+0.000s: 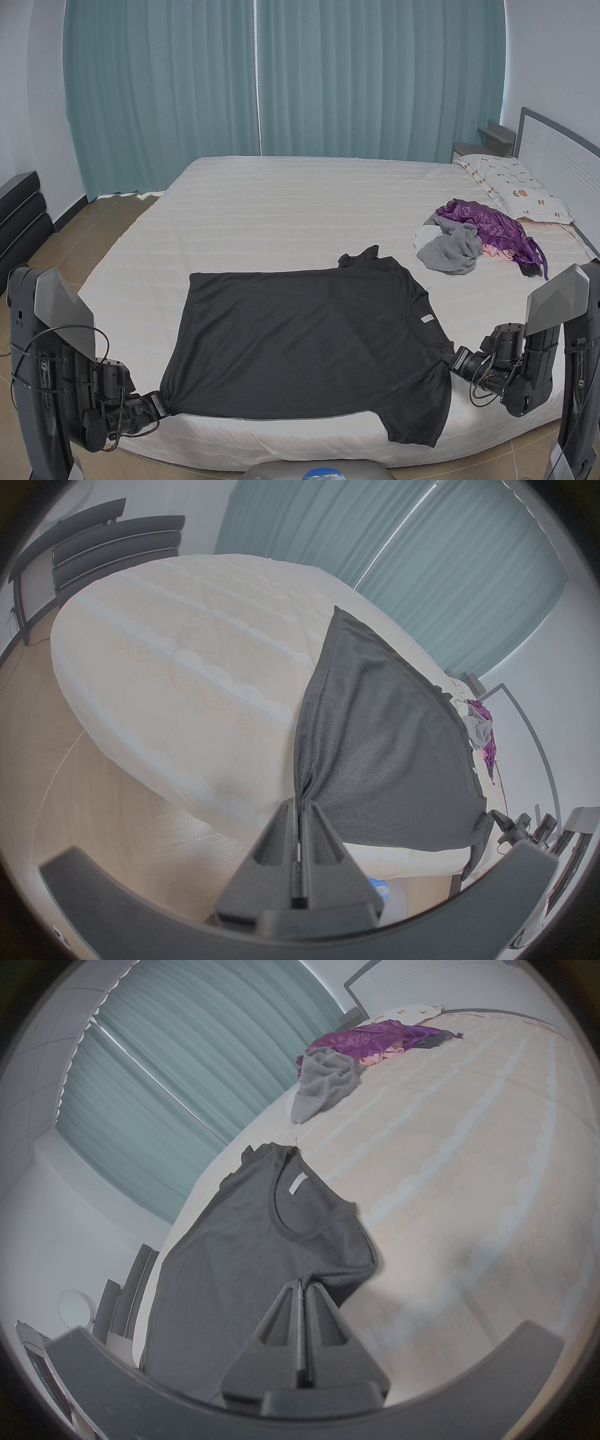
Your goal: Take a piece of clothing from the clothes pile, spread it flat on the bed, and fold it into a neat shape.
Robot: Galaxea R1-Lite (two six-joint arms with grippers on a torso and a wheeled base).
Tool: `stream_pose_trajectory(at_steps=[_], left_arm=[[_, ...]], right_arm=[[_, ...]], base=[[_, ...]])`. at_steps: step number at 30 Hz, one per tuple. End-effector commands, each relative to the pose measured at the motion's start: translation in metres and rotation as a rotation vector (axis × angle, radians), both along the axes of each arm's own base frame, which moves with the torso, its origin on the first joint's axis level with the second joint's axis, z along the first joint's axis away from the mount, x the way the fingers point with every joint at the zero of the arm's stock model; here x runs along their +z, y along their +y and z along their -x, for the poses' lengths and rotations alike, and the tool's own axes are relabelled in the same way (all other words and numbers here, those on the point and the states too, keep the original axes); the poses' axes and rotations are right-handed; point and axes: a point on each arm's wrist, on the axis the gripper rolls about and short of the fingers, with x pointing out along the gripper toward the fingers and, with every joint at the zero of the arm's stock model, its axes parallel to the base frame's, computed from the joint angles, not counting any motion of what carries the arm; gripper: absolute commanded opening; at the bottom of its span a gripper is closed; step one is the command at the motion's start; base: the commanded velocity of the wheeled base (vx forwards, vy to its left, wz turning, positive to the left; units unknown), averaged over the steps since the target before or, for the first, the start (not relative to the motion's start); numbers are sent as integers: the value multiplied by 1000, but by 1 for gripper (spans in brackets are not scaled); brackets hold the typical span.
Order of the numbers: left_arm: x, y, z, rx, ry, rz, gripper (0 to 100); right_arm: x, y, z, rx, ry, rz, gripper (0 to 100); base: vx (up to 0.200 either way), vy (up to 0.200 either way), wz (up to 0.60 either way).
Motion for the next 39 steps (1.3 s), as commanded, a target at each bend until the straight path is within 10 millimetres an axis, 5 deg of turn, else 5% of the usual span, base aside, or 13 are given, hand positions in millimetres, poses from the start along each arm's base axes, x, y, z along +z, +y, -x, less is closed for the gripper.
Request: stream_pose_trajectory(at_steps=[1,11,12,19,28,39], left_arm=[[1,0,-1,1,-17,1,0],[1,0,-1,1,-15,1,0],[1,0,-1,1,-15,1,0],[1,0,-1,0,-14,0,0],[1,0,-1,-2,-14,0,0],[1,0,-1,-2,-14,0,0]], right_arm=[[6,0,-11,-2,-51,-3,0],[-9,1,-23,-2,-20,-1,0],[-12,1,-24,1,-17,-2,100],[-2,0,-17,10,-39,-11,100],[6,-2,44,215,90,31,100],[-3,7,57,269,160,28,100]], base=[[0,0,0],[0,0,0],[0,0,0],[0,0,0],[0,0,0],[0,0,0]])
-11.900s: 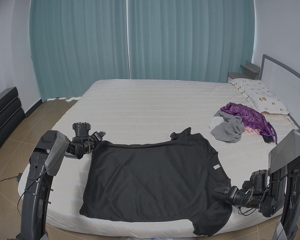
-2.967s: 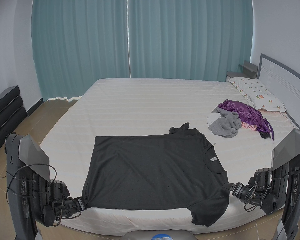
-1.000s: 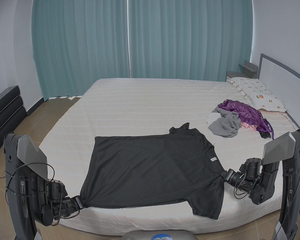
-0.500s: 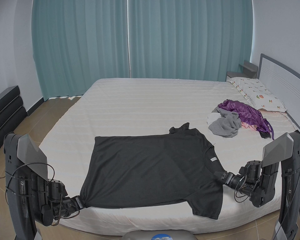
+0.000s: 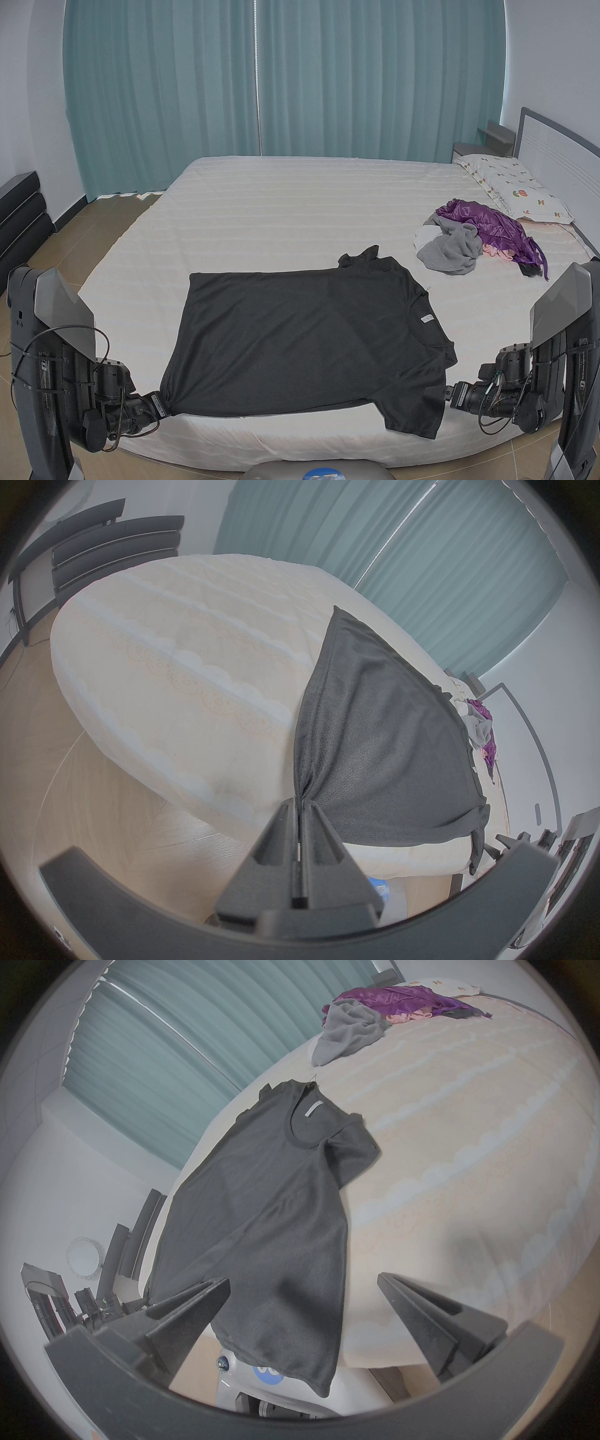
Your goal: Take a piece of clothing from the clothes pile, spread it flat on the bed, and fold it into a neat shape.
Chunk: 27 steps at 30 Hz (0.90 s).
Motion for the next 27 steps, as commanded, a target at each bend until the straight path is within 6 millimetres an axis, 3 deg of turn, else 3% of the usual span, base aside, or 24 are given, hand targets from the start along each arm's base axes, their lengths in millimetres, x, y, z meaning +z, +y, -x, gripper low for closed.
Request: stream_pose_trajectory(at_steps=[1,14,15,27], left_arm=[[1,0,-1,1,-14,1,0],[1,0,-1,0,-14,0,0],[1,0,-1,0,-14,0,0],[1,0,-1,2,-14,0,0]], right_arm=[[-5,4,1,17,10,3,100],[-7,10,-12,22,-31,-8,100],[-7,10,-12,22,-31,-8,0],[-4,8,-5,19,-17,5,0]], base=[[0,0,0],[0,0,0],[0,0,0],[0,0,0]])
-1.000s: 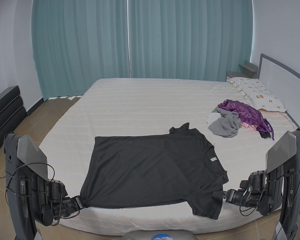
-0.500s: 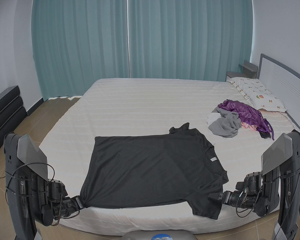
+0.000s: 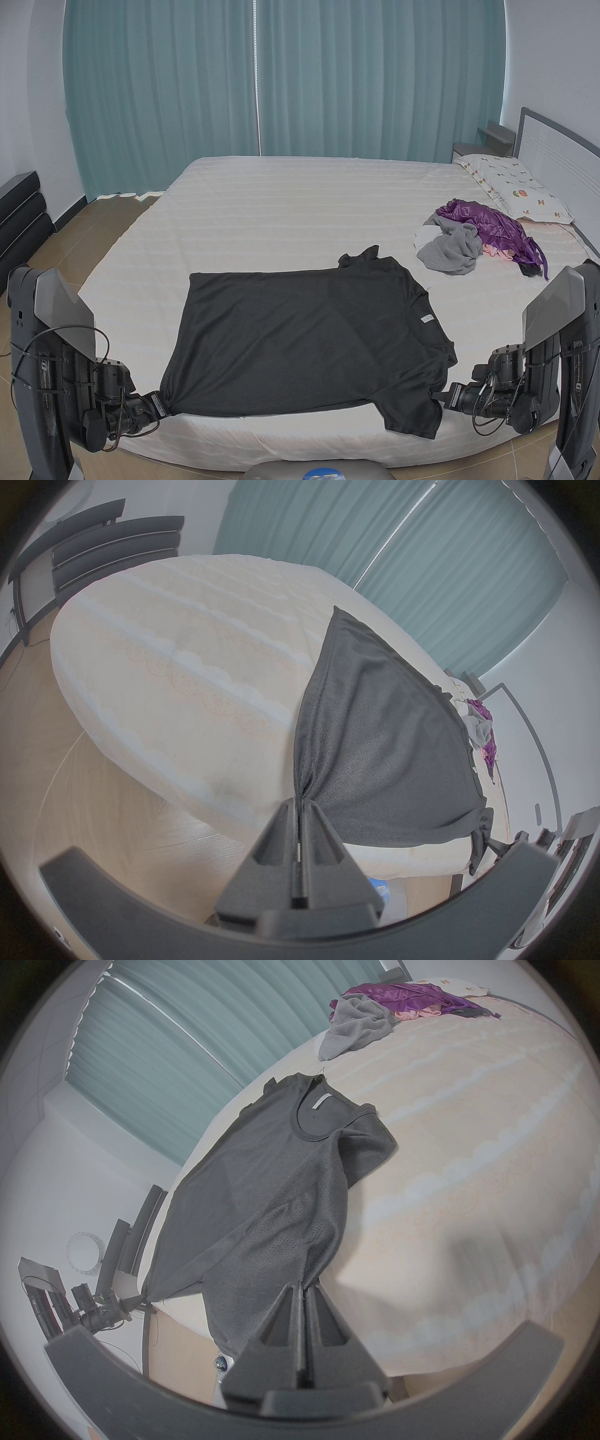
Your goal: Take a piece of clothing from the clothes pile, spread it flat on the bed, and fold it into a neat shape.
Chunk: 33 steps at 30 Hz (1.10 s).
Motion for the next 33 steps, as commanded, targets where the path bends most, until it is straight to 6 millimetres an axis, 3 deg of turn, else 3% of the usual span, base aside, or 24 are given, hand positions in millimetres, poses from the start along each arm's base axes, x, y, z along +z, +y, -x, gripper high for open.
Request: stream_pose_trajectory(at_steps=[1,9,17,33], left_arm=[[1,0,-1,1,-13,0,0],[1,0,-1,-1,-16,0,0],[8,1,2,7,-32,-10,0],[21,6,7,42,-40,-55,0]], right_arm=[[4,-2,2,-5,-12,1,0],[24,-15,16,-41,-25,-6,0],[29,-28,24,-53,-20,-6,0],[63,-36,55,12,82,47,0]], base=[[0,0,0],[0,0,0],[0,0,0],[0,0,0]])
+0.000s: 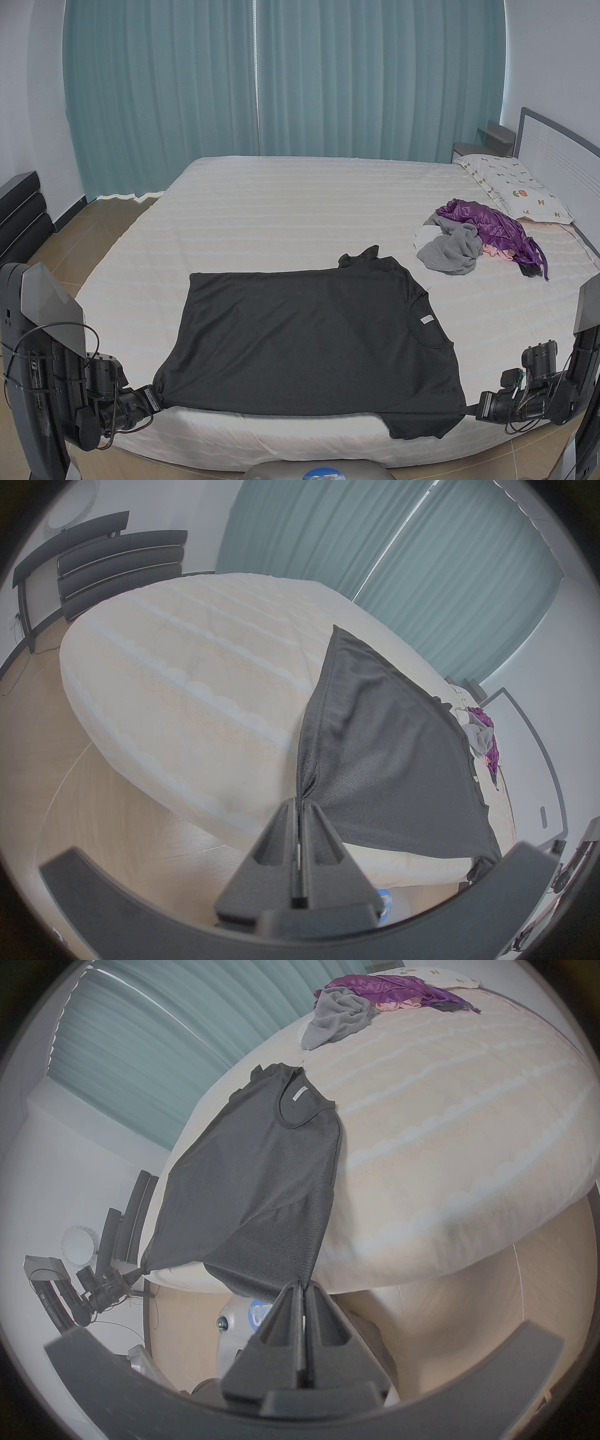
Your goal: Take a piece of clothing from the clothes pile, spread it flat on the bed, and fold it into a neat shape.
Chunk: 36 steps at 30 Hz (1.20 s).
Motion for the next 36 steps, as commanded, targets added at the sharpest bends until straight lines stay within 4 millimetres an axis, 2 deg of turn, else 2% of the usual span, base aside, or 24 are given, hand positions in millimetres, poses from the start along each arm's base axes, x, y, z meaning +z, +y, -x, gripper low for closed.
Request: stream_pose_trajectory(at_steps=[1,14,21,36], left_arm=[[8,2,6,10,9,-10,0],[15,0,21,-46,122,-69,0],[20,0,27,-72,150,-91,0],[38,-2,55,-183,277,-169,0]], right_arm=[[21,-5,10,-12,-53,8,0],[22,-10,22,30,-2,64,0],[27,-14,35,84,32,109,0],[32,-15,50,120,92,201,0]], base=[[0,0,0],[0,0,0],[0,0,0],[0,0,0]])
